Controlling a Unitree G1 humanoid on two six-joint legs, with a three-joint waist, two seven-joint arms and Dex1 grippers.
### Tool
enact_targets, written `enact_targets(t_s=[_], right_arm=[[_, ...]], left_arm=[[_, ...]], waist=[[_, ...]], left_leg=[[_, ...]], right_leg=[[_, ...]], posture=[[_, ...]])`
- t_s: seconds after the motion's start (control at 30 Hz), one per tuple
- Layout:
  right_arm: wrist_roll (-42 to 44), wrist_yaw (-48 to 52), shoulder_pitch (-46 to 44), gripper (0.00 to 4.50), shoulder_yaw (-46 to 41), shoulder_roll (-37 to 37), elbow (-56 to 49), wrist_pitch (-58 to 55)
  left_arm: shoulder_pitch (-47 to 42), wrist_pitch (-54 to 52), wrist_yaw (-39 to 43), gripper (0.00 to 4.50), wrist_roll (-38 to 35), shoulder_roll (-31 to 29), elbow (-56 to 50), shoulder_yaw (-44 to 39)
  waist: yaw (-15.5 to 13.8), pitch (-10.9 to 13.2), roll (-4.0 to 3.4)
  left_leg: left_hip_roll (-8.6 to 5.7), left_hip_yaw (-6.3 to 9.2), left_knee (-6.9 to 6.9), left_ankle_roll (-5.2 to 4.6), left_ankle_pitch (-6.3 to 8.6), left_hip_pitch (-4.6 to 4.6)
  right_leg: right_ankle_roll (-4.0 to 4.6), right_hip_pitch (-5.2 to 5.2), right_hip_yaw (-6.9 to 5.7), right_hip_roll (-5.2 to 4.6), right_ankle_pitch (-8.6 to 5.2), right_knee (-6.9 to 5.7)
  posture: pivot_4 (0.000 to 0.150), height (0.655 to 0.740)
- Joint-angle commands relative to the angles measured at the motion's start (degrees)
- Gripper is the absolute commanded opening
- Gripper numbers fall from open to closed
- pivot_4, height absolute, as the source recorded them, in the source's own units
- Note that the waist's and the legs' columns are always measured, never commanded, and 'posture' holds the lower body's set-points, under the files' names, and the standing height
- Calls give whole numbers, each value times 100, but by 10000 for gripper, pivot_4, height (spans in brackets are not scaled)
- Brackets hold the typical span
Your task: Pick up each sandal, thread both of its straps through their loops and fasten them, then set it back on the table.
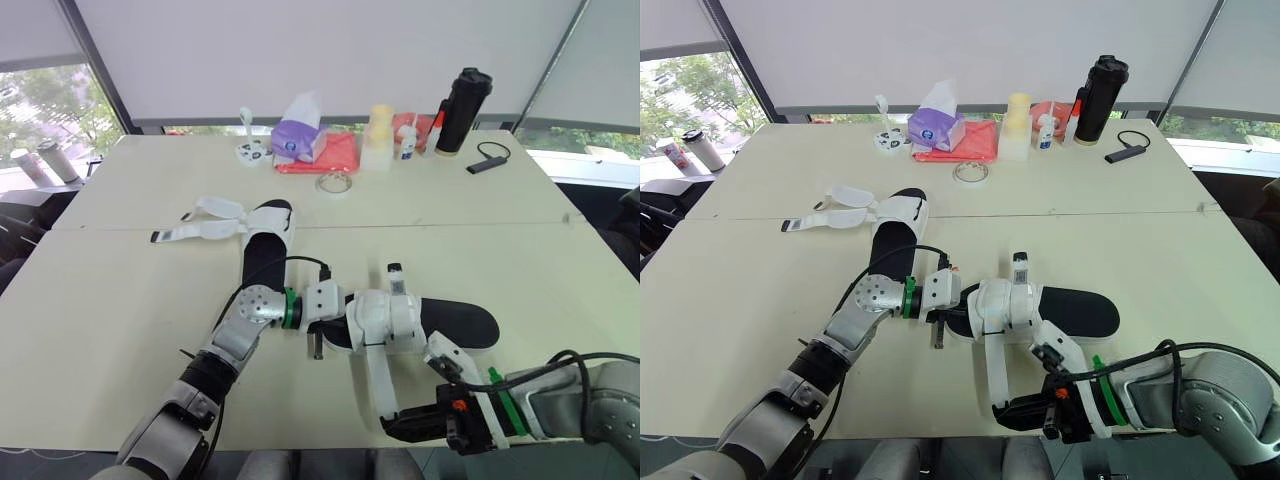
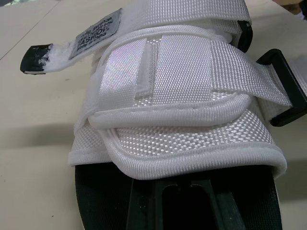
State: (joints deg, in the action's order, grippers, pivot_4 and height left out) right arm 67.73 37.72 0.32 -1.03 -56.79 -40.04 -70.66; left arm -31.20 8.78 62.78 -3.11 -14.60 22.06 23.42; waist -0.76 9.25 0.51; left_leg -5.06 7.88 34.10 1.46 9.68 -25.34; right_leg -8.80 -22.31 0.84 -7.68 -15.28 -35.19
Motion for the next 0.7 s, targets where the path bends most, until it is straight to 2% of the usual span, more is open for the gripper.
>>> enact_targets(t_s=[0.03, 0.2, 0.37, 0.5, 0.6, 0.7], right_arm=[[258, 166, -108, 578, -280, -161, -344, 130], [919, 106, -884, 578, -719, -378, -302, 210], [1243, -187, -1797, 578, -669, -341, 237, 167], [1123, -561, -2523, 578, -461, -56, 1034, 68], [728, -704, -3017, 578, -97, 282, 1573, -36], [467, -734, -3182, 578, 74, 468, 1788, -113]], left_arm=[[214, -238, 119, 0, 289, -158, 293, 227], [187, -209, 116, 0, 313, -148, 350, 243], [159, 72, 66, 0, 545, -196, 536, 394], [161, 176, 53, 0, 587, -167, 607, 405], [157, 179, 34, 0, 582, -152, 601, 383], [160, 170, 20, 0, 578, -154, 589, 364]], waist=[[0, 0, 0], [7, 0, 0], [-2, 2, 3], [-2, 2, 2], [3, 2, 1], [-6, 2, 1]], left_leg=[[0, 0, 0, 0, 0, 0], [1, -1, 0, 0, 0, 0], [1, 0, -1, 3, 2, -4], [-1, -2, -2, -1, 0, -6], [-1, -1, 0, -1, -1, -2], [-1, 1, 0, -1, -1, -2]], right_leg=[[0, 0, 0, 0, 0, 0], [1, 0, 1, -1, 0, 0], [3, -2, 0, -2, -1, 5], [4, -4, 1, -5, 0, 7], [7, -2, 1, -3, 3, 4], [7, -3, 1, -2, 3, 2]], posture=[[1500, 7296], [1500, 7296], [1500, 7296], [1500, 7296], [1500, 7296], [1500, 7296]])
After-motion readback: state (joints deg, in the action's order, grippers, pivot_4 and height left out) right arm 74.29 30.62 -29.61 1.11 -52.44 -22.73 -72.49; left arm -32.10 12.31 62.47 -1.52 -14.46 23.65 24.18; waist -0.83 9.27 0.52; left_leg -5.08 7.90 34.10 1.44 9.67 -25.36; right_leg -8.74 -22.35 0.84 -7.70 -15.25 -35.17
